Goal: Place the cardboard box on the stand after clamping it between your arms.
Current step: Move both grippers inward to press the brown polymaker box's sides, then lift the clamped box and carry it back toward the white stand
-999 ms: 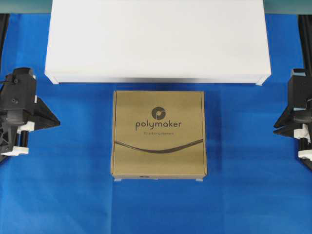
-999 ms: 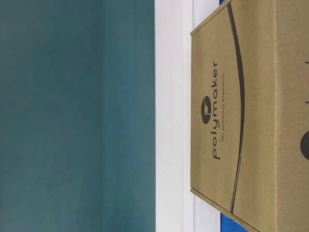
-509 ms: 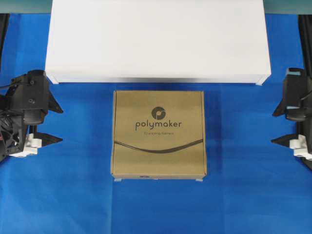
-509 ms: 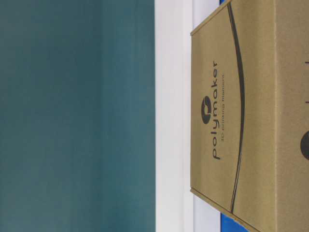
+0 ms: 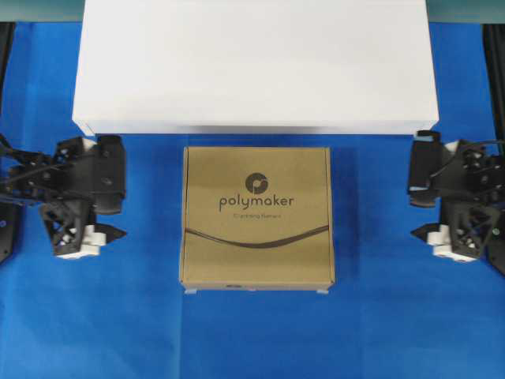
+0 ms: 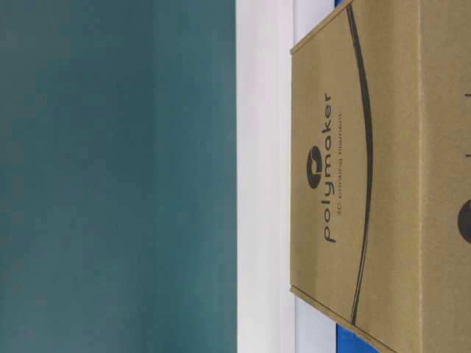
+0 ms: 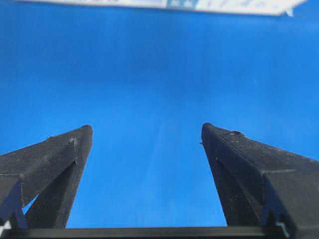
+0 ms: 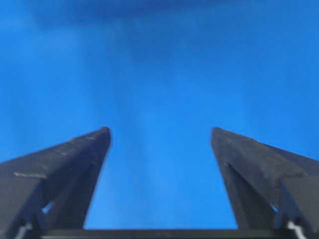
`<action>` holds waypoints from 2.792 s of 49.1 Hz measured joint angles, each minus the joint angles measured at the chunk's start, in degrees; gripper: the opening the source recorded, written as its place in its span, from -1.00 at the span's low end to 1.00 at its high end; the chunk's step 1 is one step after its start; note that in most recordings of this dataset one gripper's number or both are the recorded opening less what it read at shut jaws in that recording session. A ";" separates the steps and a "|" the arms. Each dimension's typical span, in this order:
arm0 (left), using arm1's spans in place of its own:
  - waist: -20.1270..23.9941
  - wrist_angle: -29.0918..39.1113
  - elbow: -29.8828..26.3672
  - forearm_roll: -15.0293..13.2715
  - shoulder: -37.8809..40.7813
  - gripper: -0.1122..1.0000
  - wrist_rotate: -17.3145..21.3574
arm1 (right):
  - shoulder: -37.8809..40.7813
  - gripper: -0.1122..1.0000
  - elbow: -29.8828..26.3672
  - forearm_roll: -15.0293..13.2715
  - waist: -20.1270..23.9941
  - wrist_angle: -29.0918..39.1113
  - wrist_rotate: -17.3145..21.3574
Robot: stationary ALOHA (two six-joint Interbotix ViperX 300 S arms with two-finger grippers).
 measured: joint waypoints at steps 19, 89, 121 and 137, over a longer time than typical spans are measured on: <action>0.26 -7.03 -3.78 0.00 13.27 0.73 1.41 | 15.38 0.96 -3.08 -0.18 -0.18 -10.72 -2.11; 1.32 -3.25 -15.29 0.26 24.52 0.72 7.12 | 32.34 0.95 -12.83 -0.44 -2.64 -23.12 -8.79; 1.23 27.07 -36.56 0.35 15.47 0.72 7.56 | 15.56 0.96 -23.73 -0.09 -2.72 5.80 -8.96; 1.23 32.96 -42.28 0.35 14.59 0.72 7.65 | 12.48 0.96 -31.46 0.18 -2.99 15.12 -9.05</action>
